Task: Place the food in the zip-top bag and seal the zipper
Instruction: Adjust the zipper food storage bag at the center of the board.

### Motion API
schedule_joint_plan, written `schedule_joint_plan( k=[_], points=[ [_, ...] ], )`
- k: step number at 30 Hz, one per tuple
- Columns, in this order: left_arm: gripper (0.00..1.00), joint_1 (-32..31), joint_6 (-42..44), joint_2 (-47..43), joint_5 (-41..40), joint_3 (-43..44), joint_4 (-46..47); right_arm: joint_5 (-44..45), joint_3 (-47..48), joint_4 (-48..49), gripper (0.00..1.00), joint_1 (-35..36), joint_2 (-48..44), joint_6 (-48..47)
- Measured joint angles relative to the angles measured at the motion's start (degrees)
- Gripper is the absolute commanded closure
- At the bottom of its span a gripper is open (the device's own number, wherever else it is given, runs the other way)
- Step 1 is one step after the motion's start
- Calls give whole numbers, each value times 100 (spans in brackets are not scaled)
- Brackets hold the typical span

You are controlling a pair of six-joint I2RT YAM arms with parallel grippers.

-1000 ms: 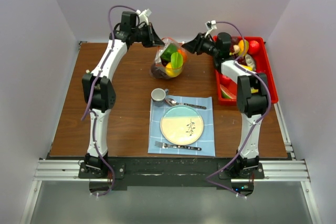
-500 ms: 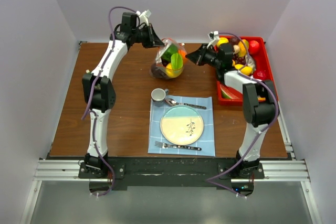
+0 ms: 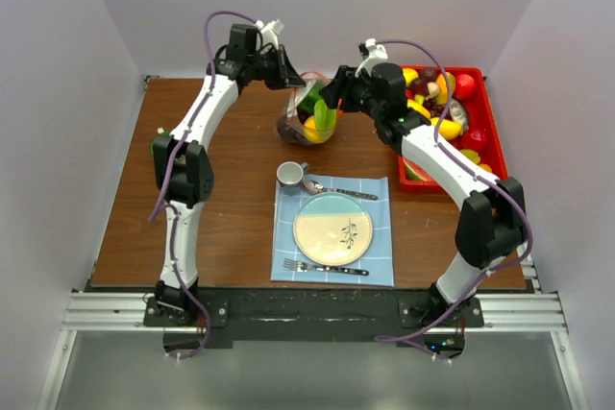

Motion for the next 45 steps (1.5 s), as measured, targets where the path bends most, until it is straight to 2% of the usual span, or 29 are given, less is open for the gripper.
schedule_joint_plan(
  k=[5,7,10,16,27,35,39,45],
  points=[
    [100,-219,81,-96,-59,-98,72,1088,1440,-1440,41,7,769,413],
    [100,-280,107,-116,-79,-122,76,1432,1797,-1897,37,-20,1010,621],
    [100,-330,157,-127,-131,-166,72,1827,1880,-2417,29,-37,1097,940],
    [100,-339,234,-129,-208,-197,68,2500,2004,-3246,23,-81,1099,1718],
    [100,-358,280,-146,-227,-284,70,2492,2098,-3724,23,-487,1099,3412],
    [100,-385,299,-173,-269,-302,68,2461,2212,-3792,28,-485,1147,4227],
    [100,-407,306,-208,-278,-341,72,2339,2621,-3853,29,-485,1484,4524],
    [100,-452,339,-232,-295,-450,74,2190,2695,-3982,31,-459,1899,4828]
  ],
)
